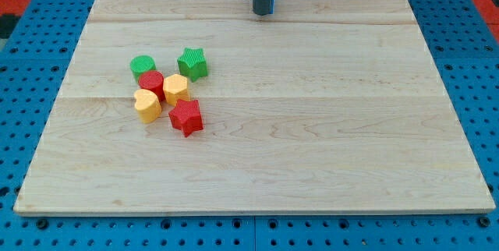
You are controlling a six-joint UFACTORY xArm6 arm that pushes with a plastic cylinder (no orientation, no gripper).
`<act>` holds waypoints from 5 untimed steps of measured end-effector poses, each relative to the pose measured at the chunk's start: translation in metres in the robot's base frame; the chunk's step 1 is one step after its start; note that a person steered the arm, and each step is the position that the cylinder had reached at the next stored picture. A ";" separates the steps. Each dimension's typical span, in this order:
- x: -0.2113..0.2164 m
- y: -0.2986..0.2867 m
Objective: Push the green star into the green circle
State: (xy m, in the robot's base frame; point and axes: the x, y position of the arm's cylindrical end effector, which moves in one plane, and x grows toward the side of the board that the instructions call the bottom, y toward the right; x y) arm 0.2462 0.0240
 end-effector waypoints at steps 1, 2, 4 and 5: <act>0.050 0.008; 0.103 -0.023; 0.134 -0.117; 0.134 -0.134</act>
State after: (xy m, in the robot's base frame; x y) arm 0.3802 -0.1097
